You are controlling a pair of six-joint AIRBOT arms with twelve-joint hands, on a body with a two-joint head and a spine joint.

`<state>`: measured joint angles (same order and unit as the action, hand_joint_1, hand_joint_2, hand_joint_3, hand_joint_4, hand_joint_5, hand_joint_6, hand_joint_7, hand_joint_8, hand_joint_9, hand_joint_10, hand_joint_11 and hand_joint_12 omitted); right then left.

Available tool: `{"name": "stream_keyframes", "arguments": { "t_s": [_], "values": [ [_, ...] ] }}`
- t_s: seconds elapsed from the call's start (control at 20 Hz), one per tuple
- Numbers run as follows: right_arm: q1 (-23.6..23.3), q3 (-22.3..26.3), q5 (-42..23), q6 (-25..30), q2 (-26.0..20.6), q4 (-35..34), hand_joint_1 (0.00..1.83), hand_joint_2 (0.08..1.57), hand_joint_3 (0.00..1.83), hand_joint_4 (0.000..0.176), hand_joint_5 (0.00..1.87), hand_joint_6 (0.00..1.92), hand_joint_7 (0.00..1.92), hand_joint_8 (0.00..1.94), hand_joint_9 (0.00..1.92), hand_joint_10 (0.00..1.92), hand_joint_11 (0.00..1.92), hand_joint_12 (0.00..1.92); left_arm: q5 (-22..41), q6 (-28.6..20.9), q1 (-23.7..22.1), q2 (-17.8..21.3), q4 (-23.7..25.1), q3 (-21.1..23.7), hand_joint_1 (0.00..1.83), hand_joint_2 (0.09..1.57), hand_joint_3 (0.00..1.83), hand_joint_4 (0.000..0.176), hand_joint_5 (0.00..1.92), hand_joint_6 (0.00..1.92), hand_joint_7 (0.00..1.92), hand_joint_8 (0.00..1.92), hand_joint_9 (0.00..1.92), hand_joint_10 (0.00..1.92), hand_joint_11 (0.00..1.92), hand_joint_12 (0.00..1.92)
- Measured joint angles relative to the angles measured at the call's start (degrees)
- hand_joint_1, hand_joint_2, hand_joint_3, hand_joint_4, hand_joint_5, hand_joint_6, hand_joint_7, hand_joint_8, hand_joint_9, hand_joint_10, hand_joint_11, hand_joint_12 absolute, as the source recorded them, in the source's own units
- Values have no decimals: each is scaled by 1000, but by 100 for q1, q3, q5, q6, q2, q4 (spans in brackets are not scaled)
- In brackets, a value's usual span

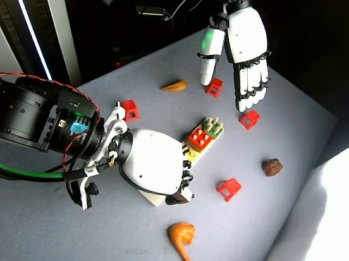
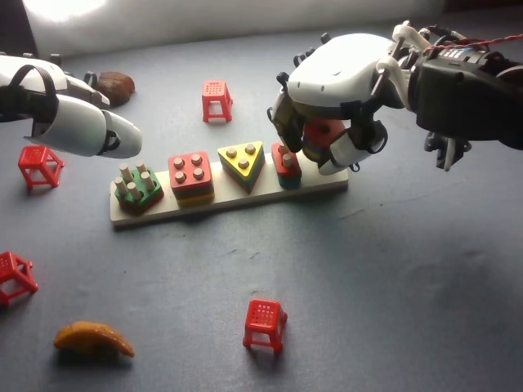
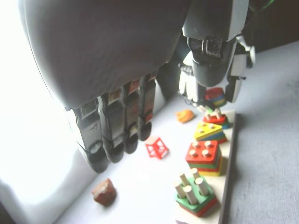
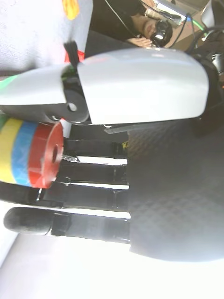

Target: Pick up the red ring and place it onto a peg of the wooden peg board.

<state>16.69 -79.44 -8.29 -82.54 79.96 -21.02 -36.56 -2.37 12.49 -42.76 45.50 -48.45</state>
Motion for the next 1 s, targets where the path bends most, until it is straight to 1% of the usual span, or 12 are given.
{"name": "stream_keyframes", "arguments": {
  "t_s": [0.15,0.2,0.25,0.3,0.35,0.55,0.65,0.7,0.75,0.8,0.85,1.0],
  "values": [
    [39,-13,-111,4,39,2,1203,1159,0,0,906,1193,905,1018,1034,34,589,1199,-2,0,0,0,0,0,0,1289,0,0,161,3,147,4,102,3,0,192],
    [42,-13,-127,2,39,-2,1204,1146,0,15,930,1127,929,1009,1088,52,614,1232,-4,0,0,0,0,0,0,1287,0,0,153,1,133,3,89,1,0,167],
    [66,-26,-138,2,50,2,1205,1152,1,0,920,1168,910,1013,1055,33,602,1200,-2,0,0,0,-2,0,0,1282,0,0,145,0,123,0,82,0,0,164],
    [92,-37,-201,9,50,-7,1202,1150,0,13,918,1150,922,1016,1073,36,608,1202,0,0,0,0,-2,0,0,1283,0,0,163,2,149,4,107,4,0,205],
    [127,-48,-227,13,52,-11,1204,1151,0,0,925,1157,909,1020,1078,33,620,1236,-2,0,0,0,0,0,0,1288,1,0,171,5,154,4,109,4,0,212],
    [140,-48,-249,13,52,-7,1214,1138,0,0,945,1137,946,950,1129,40,676,1202,-2,0,0,0,0,0,0,1282,0,0,170,3,165,3,124,4,0,243],
    [118,-48,-210,13,52,-7,1205,1151,1,0,937,1137,894,1043,1072,11,595,1262,-2,0,0,0,0,0,0,1285,1,0,174,2,176,5,134,5,0,239],
    [116,-48,-203,11,52,-4,1151,1164,3,0,874,1149,860,501,978,2,520,1131,-2,0,0,0,0,0,0,1284,0,0,174,1,173,2,134,4,0,252],
    [98,-48,-173,11,52,-4,1127,1099,0,0,629,499,774,213,823,0,438,1103,-2,0,0,0,0,0,0,1282,0,0,166,0,168,0,132,2,0,253],
    [94,-48,-144,11,52,-2,1096,1056,0,0,619,197,749,78,755,0,327,1033,-4,0,0,0,0,0,0,1281,0,0,162,0,162,0,130,1,0,253],
    [87,-48,-101,11,50,0,1006,1055,0,0,620,74,721,22,689,0,276,961,-4,0,0,0,0,0,0,1282,0,0,157,0,157,0,130,1,0,237],
    [59,-61,-79,-9,46,72,899,1070,2,0,589,3,650,0,607,0,235,886,7,0,0,0,-2,-11,0,1283,0,0,169,3,164,2,136,2,0,259]
  ]
}}
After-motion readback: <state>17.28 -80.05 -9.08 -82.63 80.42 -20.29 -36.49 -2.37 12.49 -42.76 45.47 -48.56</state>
